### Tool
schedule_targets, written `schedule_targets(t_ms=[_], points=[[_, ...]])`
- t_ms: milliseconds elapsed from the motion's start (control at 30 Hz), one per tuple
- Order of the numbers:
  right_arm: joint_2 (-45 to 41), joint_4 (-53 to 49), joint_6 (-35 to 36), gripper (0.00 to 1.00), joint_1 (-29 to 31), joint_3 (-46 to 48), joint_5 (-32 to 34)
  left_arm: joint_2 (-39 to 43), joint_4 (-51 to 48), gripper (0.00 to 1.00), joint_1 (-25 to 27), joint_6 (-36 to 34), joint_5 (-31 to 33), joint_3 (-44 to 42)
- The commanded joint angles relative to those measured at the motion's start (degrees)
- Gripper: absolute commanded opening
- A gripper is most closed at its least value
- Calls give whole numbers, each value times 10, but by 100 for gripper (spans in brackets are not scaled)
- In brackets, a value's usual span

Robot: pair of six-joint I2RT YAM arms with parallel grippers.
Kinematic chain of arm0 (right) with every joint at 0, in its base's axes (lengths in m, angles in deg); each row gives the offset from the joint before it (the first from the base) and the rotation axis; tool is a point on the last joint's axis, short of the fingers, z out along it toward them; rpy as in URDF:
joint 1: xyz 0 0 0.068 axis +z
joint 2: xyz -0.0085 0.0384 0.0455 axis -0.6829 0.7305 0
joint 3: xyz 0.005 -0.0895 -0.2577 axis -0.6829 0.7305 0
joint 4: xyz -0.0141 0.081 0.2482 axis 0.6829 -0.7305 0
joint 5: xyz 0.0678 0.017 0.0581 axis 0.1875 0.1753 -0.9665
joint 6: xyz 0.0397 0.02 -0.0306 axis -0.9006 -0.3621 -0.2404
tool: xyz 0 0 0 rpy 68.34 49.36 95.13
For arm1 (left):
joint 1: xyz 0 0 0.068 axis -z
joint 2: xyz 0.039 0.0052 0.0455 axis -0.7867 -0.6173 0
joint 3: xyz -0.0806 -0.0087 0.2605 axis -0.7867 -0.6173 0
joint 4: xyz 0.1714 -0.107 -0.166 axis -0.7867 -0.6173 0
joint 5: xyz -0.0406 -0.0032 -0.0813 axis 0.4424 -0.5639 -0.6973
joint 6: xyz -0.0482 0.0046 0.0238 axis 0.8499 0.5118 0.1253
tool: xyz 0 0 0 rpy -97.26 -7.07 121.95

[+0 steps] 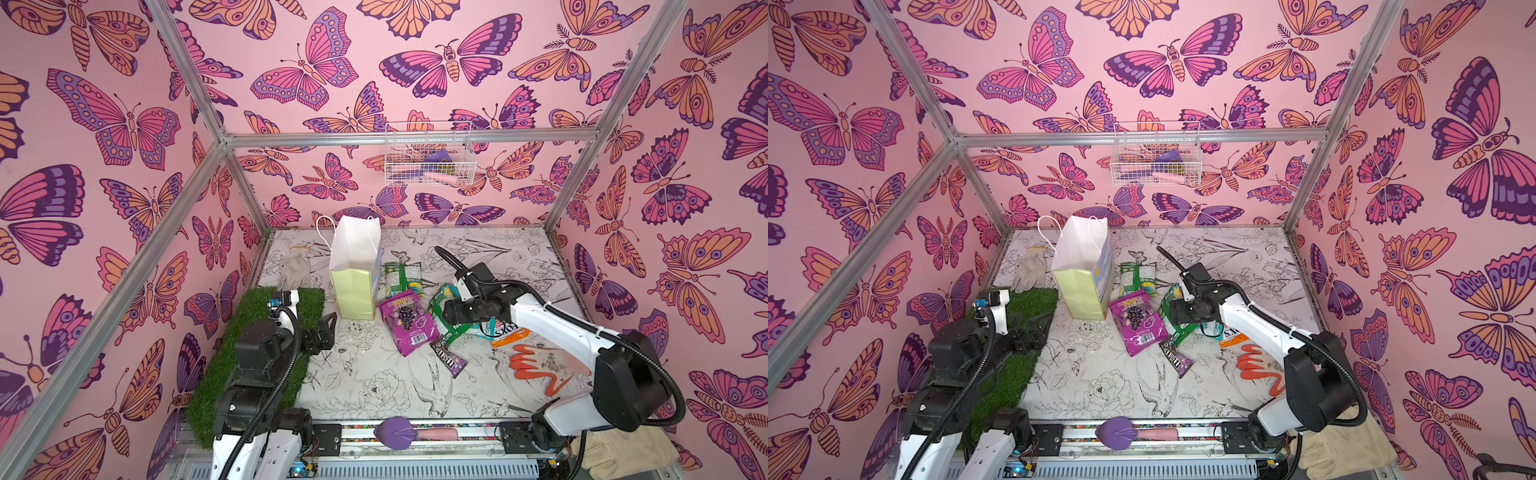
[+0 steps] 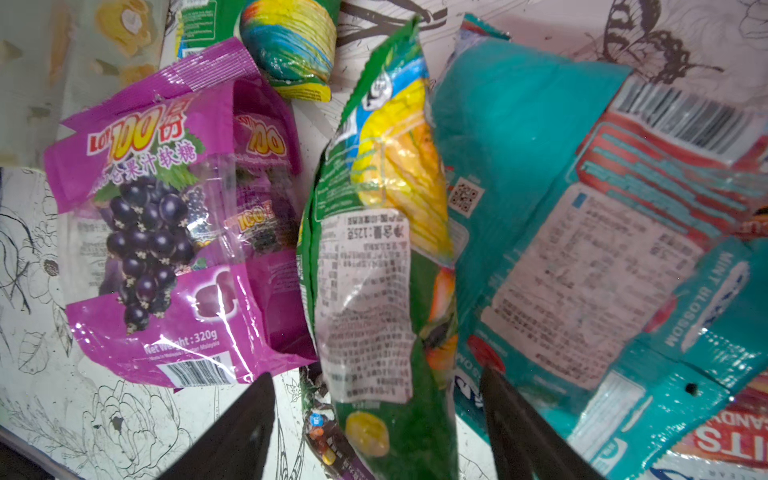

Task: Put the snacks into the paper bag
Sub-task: 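Lower the right gripper onto the green snack bag and close it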

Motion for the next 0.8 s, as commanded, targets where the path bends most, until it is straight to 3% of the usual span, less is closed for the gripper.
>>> schedule_targets(t_ms=[0, 300, 500, 633, 767], points=[[10, -11, 10, 76, 11, -25, 13, -3, -7, 100, 4, 0, -4, -8], [41, -3, 5, 73, 18, -31, 12, 1, -7, 100, 3, 1, -3, -9], [71, -1, 4, 63, 26, -35, 9, 2, -7, 100, 4, 2, -3, -10], [76, -9, 5, 48, 32, -38, 16, 4, -7, 100, 3, 2, -1, -10], [68, -15, 8, 9, 35, -40, 21, 3, -6, 100, 4, 2, -1, -10]])
